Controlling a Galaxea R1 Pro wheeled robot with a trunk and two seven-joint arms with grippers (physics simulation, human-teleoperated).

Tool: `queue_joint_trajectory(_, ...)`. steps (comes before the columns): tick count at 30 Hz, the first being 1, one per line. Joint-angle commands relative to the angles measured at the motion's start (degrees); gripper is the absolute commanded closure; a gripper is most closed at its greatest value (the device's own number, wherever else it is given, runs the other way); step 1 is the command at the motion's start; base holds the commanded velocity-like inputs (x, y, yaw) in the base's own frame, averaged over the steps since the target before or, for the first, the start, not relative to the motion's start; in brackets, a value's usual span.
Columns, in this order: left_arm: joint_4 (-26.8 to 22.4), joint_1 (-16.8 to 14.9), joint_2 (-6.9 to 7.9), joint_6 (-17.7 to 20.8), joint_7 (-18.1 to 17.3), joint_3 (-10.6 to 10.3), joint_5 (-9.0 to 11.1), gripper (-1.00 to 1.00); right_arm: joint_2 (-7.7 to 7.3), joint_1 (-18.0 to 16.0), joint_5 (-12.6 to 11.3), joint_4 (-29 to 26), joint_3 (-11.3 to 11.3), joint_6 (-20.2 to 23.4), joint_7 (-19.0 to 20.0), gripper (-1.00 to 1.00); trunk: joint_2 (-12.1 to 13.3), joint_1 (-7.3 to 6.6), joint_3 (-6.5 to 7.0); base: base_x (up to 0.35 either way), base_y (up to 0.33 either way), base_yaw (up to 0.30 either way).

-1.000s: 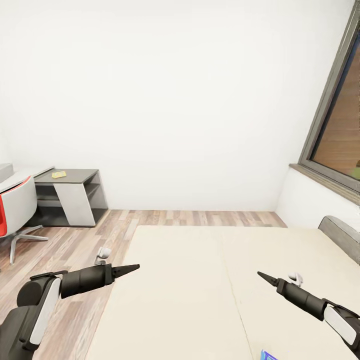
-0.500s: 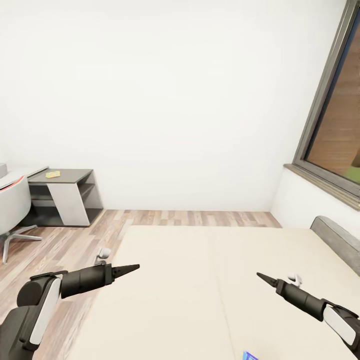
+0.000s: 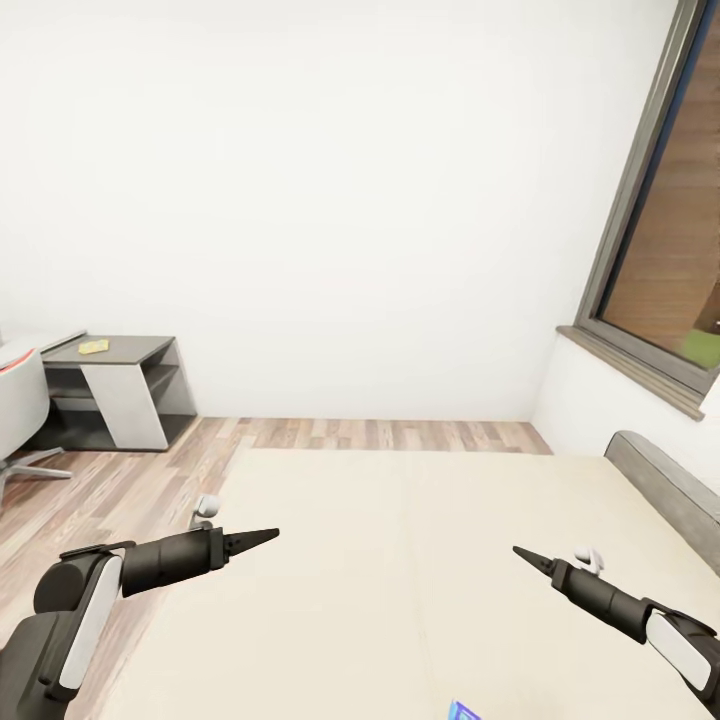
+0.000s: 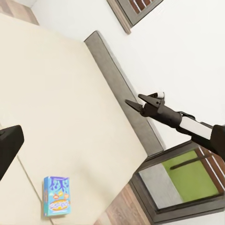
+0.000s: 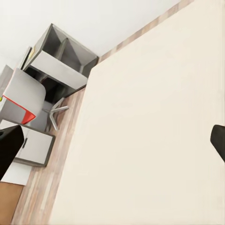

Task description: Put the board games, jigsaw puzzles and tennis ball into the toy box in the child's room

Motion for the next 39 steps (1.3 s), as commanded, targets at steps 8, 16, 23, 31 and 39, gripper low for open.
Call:
queue_joint_trajectory(8,-0.02,-0.06,0.01,0.26,-0.2,0.07,-0.05,-1.0,-0.05,-0.06,-0.59,0.02,0.26,0.54,-0.02,-1.0,-0.15,0.04,-0.52,0.0,-0.237,0.0)
queue_joint_trajectory(16,-0.02,-0.06,0.01,0.26,-0.2,0.08,-0.05,-1.0,-0.05,-0.06,-0.59,0.02,0.25,0.54,-0.03,-1.0,-0.15,0.04,-0.56,0.0,-0.222,0.0)
queue_joint_trajectory(23,-0.02,-0.06,0.01,0.26,-0.2,0.08,-0.05,-1.0,-0.05,-0.06,-0.6,0.09,0.25,1.34,-1.0,-1.0,-0.15,0.04,-0.56,0.0,-0.03,0.0)
queue_joint_trajectory(31,-0.02,-0.06,0.07,0.26,-0.26,0.13,-0.05,-1.0,-0.01,-0.06,-0.52,-0.08,0.23,2.37,-5.23,-1.0,-0.15,0.04,-0.56,0.0,-0.004,0.0)
queue_joint_trajectory(39,-0.02,-0.06,0.09,0.26,-0.29,0.16,-0.05,-1.0,0.68,-0.16,-0.41,-1.24,0.17,8.15,-10.9,-1.0,-0.15,0.04,-0.56,0.0,0.0,0.0)
